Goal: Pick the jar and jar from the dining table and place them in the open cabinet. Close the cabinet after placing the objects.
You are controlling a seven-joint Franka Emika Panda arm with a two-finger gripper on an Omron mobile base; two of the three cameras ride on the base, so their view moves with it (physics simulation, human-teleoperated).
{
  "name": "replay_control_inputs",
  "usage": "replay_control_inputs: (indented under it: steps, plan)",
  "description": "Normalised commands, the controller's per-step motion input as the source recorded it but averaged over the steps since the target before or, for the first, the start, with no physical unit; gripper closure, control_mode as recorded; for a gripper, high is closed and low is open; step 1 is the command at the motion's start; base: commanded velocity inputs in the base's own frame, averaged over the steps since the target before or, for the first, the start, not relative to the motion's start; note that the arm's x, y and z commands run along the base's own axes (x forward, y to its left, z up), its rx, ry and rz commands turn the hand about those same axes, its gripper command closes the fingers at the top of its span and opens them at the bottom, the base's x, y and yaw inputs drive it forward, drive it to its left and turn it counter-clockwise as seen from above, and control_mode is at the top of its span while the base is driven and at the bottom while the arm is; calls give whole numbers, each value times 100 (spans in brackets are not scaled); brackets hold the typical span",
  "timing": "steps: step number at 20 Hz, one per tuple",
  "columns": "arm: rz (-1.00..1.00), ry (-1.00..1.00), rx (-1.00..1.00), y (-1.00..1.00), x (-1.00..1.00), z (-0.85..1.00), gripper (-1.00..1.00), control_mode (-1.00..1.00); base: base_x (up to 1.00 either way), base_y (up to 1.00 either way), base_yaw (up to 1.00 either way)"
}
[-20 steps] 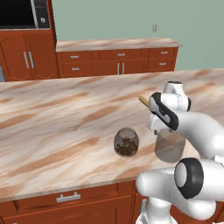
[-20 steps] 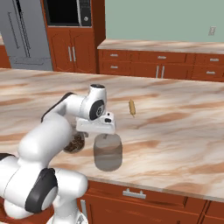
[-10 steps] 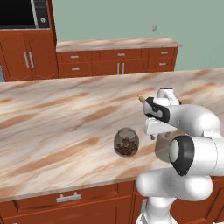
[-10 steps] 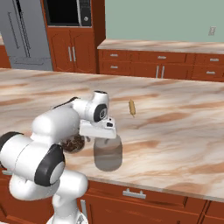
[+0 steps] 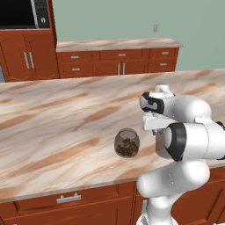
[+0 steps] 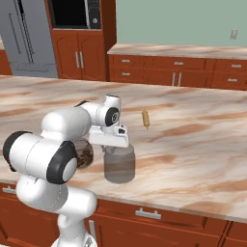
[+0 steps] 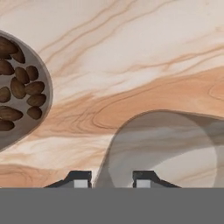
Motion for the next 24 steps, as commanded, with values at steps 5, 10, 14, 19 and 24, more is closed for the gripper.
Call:
replay_control_inputs:
  steps: [5,10,14,19,24]
  plan:
    - [1,0,0,2,0,-6,100,-100,0,0,0]
    - [7,0,0,0,0,-8,100,-100,0,0,0]
    - [6,-4,-1,-6,-46,9,100,-100,0,0,0]
    - [9,-17,-6,-16,-70,53,100,-100,0,0,0]
    - [21,-14,-12,-3,-79,83,100,-100,0,0,0]
